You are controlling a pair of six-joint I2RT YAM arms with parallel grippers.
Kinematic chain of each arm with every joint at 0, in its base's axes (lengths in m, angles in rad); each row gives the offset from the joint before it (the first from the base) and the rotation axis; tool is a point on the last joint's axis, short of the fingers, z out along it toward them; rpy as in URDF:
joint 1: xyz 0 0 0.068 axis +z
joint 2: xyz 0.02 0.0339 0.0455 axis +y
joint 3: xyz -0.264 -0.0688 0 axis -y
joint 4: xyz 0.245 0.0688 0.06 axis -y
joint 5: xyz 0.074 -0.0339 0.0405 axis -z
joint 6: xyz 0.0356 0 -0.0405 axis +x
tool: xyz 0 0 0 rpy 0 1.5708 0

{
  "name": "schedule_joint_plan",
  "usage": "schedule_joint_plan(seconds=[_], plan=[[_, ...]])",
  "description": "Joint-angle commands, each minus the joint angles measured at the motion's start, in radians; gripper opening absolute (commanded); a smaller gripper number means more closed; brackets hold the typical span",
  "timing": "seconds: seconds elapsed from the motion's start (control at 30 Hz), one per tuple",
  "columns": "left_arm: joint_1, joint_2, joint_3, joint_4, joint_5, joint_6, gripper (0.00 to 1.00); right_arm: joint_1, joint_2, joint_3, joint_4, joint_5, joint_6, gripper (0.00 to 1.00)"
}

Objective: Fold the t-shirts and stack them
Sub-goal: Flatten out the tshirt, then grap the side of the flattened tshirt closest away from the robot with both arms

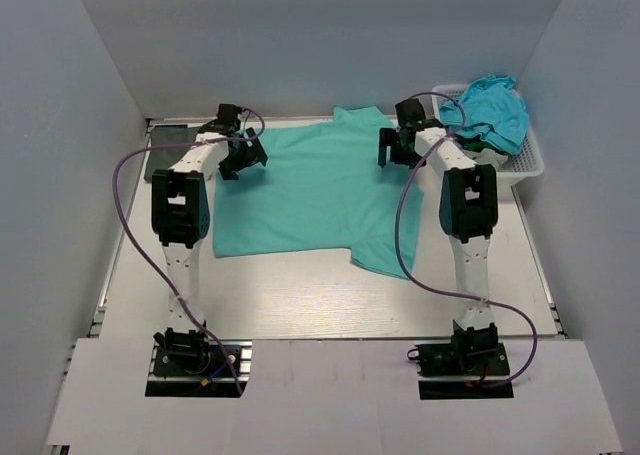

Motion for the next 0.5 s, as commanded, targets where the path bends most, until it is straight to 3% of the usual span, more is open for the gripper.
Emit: schedule_joint_plan(seconds=[0.0,0.1,0.13,0.17,0.23,0.3,0.33,0.47], plan=[[-0.002,-0.171,0.003,-0.06,-0.05,0.0,1.0,0.029,-0.22,-0.112,0.04,-0.116,-0.064,0.9],[-0.002,-0.299,-0.128,-0.082,-0.078,-0.038,1.0,0.061,-0.43,-0.343,0.182,-0.11,-0.058,0.9],[0.008,-0.397,-0.229,-0.082,-0.087,-0.053,1.0,0.069,-0.469,-0.491,0.197,-0.104,-0.035,0.9],[0.008,-0.451,-0.289,-0.082,-0.098,-0.071,1.0,0.081,-0.597,-0.55,0.213,-0.098,-0.021,0.9],[0.008,-0.558,-0.417,-0.091,-0.131,-0.168,1.0,0.099,-0.688,-0.738,0.316,-0.081,0.039,0.9],[0.008,-0.718,-0.622,-0.091,-0.131,-0.225,1.0,0.109,-0.857,-0.9,0.362,-0.078,0.075,0.9],[0.017,-0.765,-0.737,-0.091,-0.145,-0.263,1.0,0.11,-0.933,-0.992,0.361,-0.072,0.144,0.9],[0.018,-0.913,-0.905,-0.126,-0.19,-0.328,1.0,0.118,-1.166,-1.195,0.335,-0.083,0.223,0.9]])
